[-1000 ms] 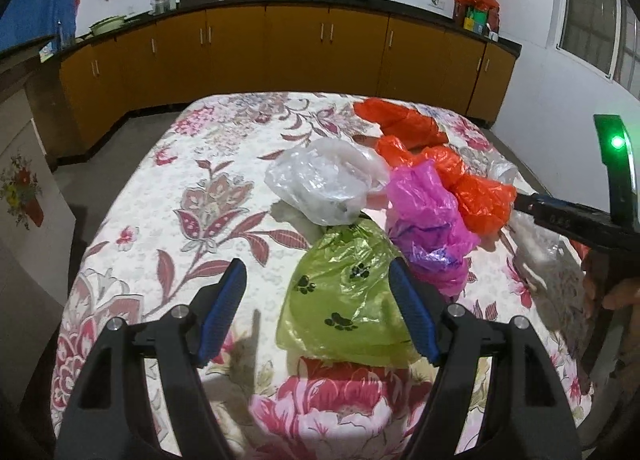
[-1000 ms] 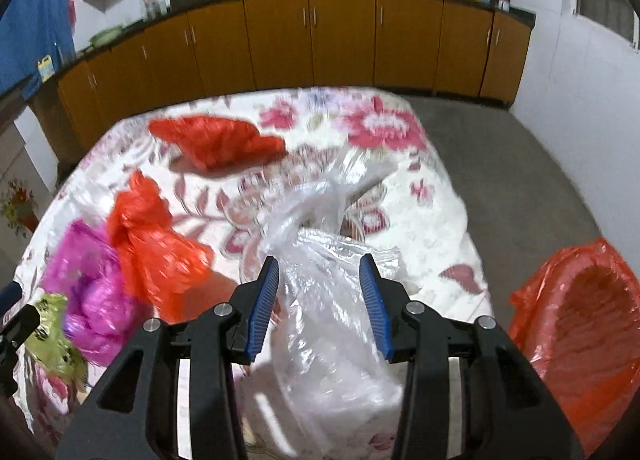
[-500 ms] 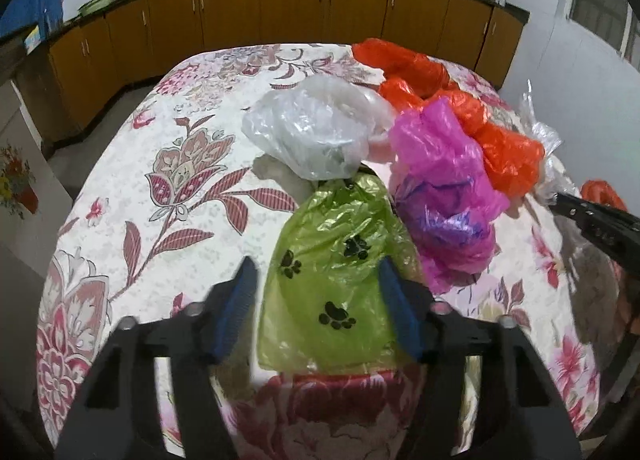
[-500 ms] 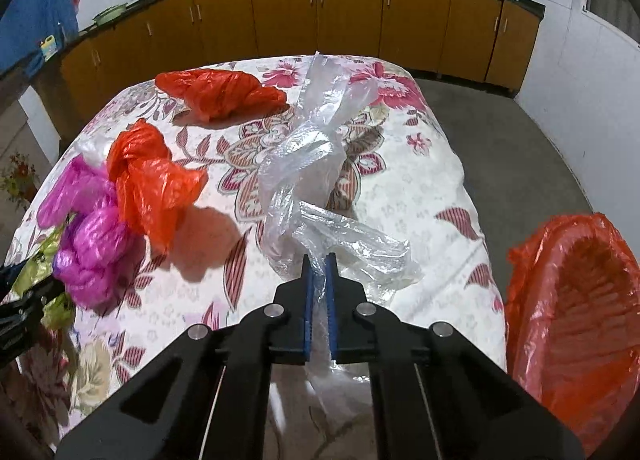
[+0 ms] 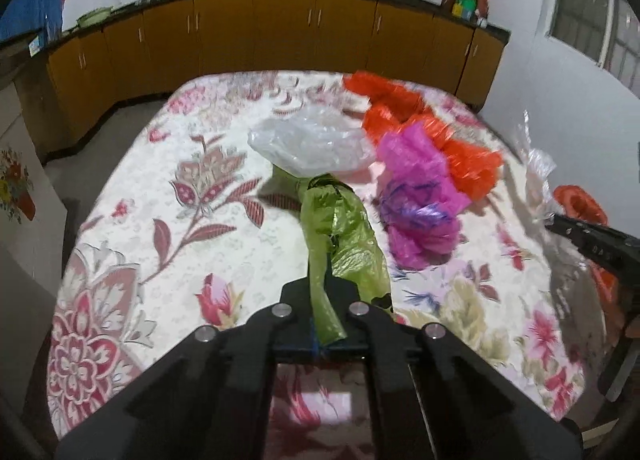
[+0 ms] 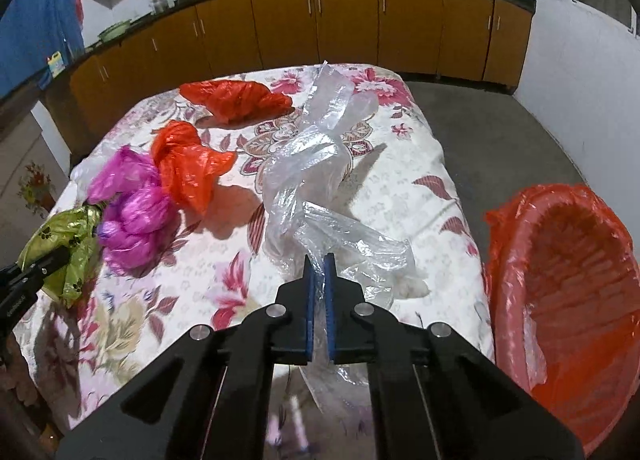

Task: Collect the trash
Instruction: 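Carry green bag and clear bag to the red basket and release both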

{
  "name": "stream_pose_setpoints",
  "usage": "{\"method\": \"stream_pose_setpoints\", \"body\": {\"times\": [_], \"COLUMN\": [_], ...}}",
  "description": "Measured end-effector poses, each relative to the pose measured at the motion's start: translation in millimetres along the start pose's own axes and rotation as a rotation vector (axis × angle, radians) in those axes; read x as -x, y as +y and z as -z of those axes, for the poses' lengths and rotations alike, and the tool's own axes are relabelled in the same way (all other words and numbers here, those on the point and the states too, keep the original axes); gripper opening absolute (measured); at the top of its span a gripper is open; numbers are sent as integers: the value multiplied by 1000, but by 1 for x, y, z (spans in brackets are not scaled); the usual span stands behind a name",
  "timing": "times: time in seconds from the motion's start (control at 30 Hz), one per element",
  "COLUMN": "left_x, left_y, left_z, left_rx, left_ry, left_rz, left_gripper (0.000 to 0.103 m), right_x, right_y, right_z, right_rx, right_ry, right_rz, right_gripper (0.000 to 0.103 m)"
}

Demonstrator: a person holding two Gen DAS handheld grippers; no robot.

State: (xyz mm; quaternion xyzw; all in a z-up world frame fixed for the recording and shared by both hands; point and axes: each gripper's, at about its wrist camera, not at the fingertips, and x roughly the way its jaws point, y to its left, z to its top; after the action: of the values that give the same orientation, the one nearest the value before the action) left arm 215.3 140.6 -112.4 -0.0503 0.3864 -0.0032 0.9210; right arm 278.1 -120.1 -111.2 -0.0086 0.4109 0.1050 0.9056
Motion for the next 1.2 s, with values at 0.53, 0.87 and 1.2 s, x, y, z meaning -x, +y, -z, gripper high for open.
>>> {"method": "stream_pose_setpoints", "body": {"times": [0.53, 0.87, 1.2], "left_x": [78, 117, 130], "left_y": [-12, -18, -45], "left_z": [-7, -25, -31], "left_rx": [-44, -44, -66], "left_ry": [-178, -278, -309], "left_rz": [26, 43, 93], "left_gripper": [3, 2, 2], "right_x": [56, 81, 113], "right_y": [9, 8, -3], "right_z": [9, 13, 16], "right_rx": [-11, -15, -36], "right_ry": [-86, -123, -175], "right_rz": [-64, -72, -58], "right_gripper": [5, 5, 5]}}
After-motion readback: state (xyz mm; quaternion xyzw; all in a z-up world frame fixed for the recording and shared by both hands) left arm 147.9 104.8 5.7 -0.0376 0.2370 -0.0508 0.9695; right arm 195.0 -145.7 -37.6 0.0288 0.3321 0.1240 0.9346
